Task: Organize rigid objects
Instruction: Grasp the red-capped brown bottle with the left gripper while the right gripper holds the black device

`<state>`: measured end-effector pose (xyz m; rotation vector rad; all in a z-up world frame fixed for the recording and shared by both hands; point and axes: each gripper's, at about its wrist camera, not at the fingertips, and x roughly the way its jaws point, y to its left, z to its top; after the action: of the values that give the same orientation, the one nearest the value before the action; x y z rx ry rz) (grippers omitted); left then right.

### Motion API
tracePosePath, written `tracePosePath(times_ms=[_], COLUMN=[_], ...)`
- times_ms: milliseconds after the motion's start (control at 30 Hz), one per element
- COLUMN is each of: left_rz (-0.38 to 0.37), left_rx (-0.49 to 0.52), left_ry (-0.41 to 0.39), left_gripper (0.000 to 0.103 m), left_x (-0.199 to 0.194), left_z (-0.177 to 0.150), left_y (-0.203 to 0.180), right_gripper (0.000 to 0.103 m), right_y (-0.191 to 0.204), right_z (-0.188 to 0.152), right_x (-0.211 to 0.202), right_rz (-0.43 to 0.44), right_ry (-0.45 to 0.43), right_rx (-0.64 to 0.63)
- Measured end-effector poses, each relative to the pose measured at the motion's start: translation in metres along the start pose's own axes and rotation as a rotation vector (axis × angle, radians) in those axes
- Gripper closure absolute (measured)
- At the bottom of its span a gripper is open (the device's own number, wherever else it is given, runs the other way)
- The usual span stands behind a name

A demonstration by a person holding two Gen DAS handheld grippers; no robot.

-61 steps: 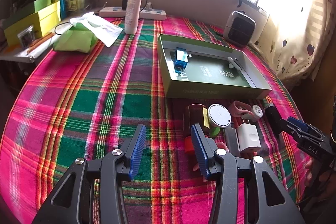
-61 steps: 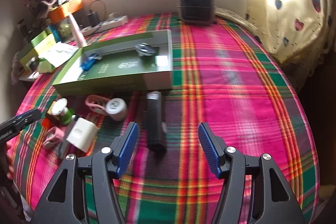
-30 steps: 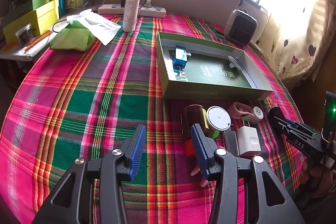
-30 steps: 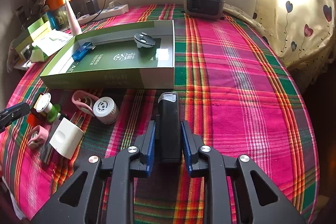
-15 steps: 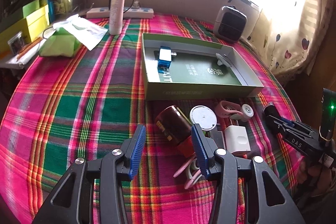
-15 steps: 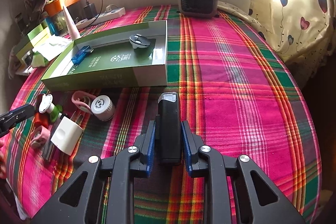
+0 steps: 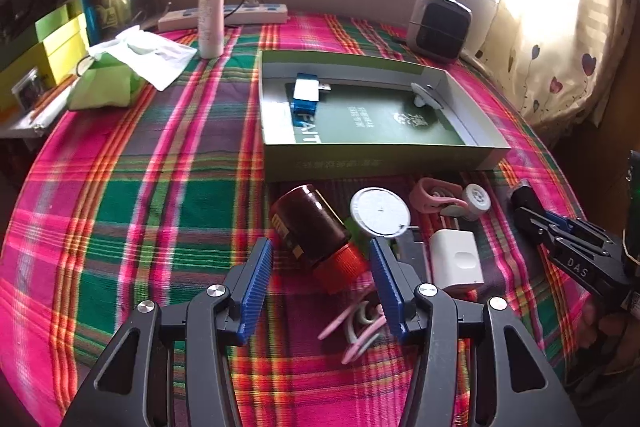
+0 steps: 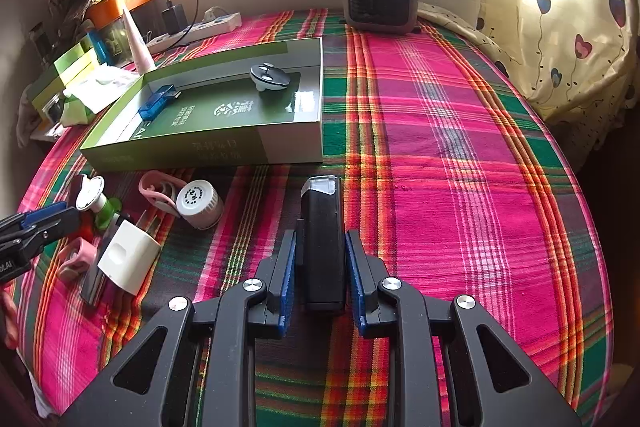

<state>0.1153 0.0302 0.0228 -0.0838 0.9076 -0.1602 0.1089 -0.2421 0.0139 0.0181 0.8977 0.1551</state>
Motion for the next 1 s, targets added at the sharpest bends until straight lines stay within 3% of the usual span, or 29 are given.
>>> tracePosePath(times_ms=[233, 400, 1000], left_rz=[0.042, 0.010, 0.006], left_rx=[-0.032, -0.044, 0.121], left_ry=[-0.001, -0.005, -0.002], left_gripper=[0.054, 0.054, 0.053], left_x=[-0.003, -0.002, 0.017], left_z=[0.001, 0.002, 0.017], left_y=[0.021, 0.029, 0.012], right_gripper=[0.079, 0.079, 0.079], right_y=[0.001, 0.002, 0.004], right_z=[0.000, 0.000, 0.001], right_x=[0.000, 0.000, 0.002], right_rz=[0.010, 0.009, 0.000], right_ry=[0.001, 0.002, 0.004], right_rx=[-0.002, -0.003, -0.004])
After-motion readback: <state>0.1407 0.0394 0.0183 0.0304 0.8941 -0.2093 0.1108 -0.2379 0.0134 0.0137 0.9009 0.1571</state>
